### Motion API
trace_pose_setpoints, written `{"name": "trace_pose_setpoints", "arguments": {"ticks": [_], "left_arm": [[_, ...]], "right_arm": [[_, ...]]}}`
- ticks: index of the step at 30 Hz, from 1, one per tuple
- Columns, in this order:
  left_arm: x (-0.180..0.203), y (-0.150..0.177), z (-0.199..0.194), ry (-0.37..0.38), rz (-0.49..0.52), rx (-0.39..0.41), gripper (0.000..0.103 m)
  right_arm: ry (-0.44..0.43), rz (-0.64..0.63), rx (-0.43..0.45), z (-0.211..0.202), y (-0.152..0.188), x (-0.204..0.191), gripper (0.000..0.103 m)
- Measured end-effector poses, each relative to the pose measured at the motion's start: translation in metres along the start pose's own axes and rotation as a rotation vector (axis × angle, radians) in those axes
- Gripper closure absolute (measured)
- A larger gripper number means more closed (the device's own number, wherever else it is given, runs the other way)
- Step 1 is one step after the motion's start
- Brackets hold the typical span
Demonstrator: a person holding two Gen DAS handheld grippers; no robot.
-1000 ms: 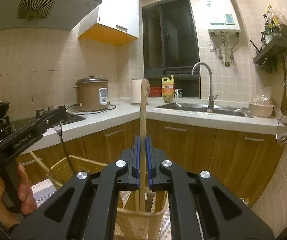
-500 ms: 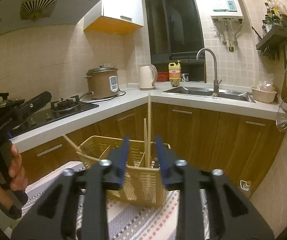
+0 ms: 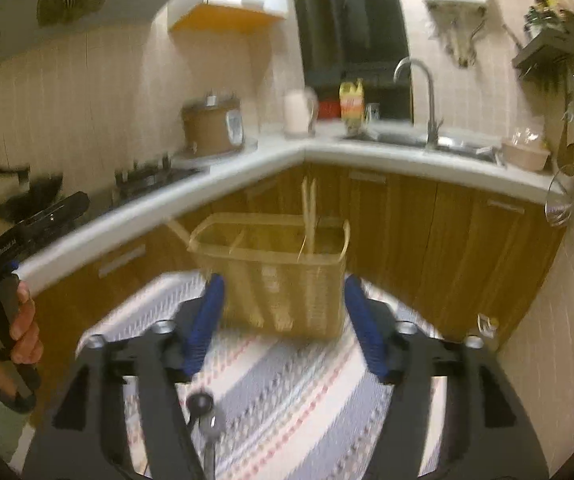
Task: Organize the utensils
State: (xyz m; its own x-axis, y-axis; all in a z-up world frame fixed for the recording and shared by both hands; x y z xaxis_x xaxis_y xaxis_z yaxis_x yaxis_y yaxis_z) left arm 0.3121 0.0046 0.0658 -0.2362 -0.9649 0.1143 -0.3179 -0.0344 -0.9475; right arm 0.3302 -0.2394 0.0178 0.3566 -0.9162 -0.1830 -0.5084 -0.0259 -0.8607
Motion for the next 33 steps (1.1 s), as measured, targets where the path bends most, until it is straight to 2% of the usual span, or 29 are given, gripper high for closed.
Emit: {"name": "trace_pose_setpoints", "arguments": {"ticks": [3, 7, 9, 11, 13, 16, 19, 20, 24, 30, 33], "left_arm": [[-0.001, 0.04, 0.014, 0.06, -0.054, -0.209, 0.044], [0.0, 0.103, 0.032, 0.133, -0.113, -0.458, 0.046], [0.002, 0.129, 0.044, 0.162, -0.138, -0.555, 0.046], [0.002, 0.145, 0.053, 0.178, -0.17, -0.614, 0.046], [0.004, 0.161, 0.064, 0.218, -0.214, -0.679, 0.046], [0.007, 0.175, 0.078, 0.243, -0.257, -0.73, 0.046], [0.015, 0.184, 0.086, 0.221, -0.235, -0.751, 0.049], [0.018, 0.187, 0.088, 0.22, -0.223, -0.761, 0.049], [0.031, 0.192, 0.09, 0.224, -0.214, -0.767, 0.049], [0.035, 0.189, 0.091, 0.205, -0.205, -0.763, 0.049], [0.04, 0.187, 0.093, 0.198, -0.181, -0.767, 0.049]], "right_arm": [[-0.015, -0.013, -0.165, 0.017, 0.028, -0.016, 0.043], [-0.044, 0.042, -0.461, 0.052, 0.085, -0.027, 0.044], [-0.057, 0.074, -0.566, 0.065, 0.108, -0.03, 0.049], [-0.078, 0.099, -0.653, 0.075, 0.133, -0.033, 0.063], [-0.062, 0.096, -0.703, 0.081, 0.151, -0.034, 0.068], [-0.057, 0.083, -0.727, 0.083, 0.167, -0.042, 0.068], [-0.054, 0.055, -0.728, 0.087, 0.172, -0.051, 0.069], [-0.042, 0.04, -0.726, 0.088, 0.174, -0.054, 0.072], [0.007, -0.023, -0.706, 0.095, 0.184, -0.066, 0.075], [0.057, -0.128, -0.674, 0.097, 0.188, -0.078, 0.091], [0.064, -0.096, -0.675, 0.093, 0.185, -0.067, 0.094]]}}
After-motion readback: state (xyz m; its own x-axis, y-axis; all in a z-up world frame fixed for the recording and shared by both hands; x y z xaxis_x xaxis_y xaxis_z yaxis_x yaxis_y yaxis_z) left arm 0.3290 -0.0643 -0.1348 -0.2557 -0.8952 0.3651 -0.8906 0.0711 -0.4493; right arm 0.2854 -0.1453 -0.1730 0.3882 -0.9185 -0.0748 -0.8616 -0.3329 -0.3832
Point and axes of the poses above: each gripper's, at about its wrist camera, not at the fingertips, and z roughly the way its jaws point, x to its right, y to its underside, the point moved 6 cm from there along z, roughly the way its jaws point, and after that the axes turned 6 degrees about z, right-handed, at the moved point
